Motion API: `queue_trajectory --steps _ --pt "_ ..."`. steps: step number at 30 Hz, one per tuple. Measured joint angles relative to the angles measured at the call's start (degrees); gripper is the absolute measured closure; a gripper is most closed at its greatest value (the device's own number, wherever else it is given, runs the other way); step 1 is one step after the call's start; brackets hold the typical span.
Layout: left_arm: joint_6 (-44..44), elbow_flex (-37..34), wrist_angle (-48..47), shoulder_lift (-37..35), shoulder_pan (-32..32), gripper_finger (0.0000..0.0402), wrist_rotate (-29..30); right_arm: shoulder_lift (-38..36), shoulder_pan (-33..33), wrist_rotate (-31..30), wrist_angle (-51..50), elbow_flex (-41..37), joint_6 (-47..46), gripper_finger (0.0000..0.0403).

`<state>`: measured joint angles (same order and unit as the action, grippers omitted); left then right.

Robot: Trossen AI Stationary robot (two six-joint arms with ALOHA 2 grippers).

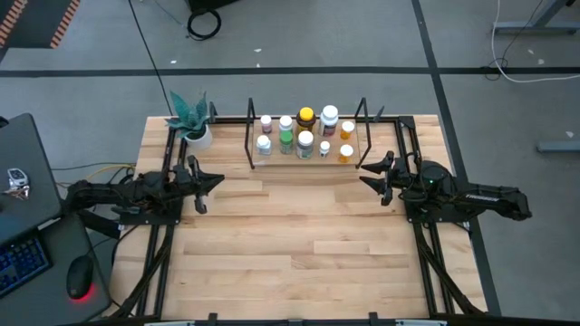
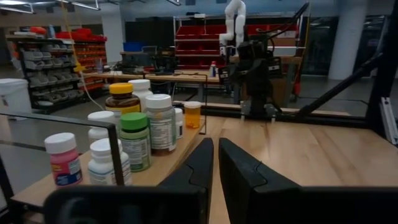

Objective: Pick and place medicine bottles onto shelf by color
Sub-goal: Return to Home Position

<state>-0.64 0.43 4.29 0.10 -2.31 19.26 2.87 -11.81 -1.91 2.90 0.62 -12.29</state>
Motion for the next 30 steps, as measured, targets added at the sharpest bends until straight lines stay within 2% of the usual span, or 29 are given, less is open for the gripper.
queue_trajectory --steps 30 --pt "0.0 0.0 0.4 0.6 -0.6 0.0362 0.0 0.0 0.0 0.0 0.0 0.0 0.0 0.0188"
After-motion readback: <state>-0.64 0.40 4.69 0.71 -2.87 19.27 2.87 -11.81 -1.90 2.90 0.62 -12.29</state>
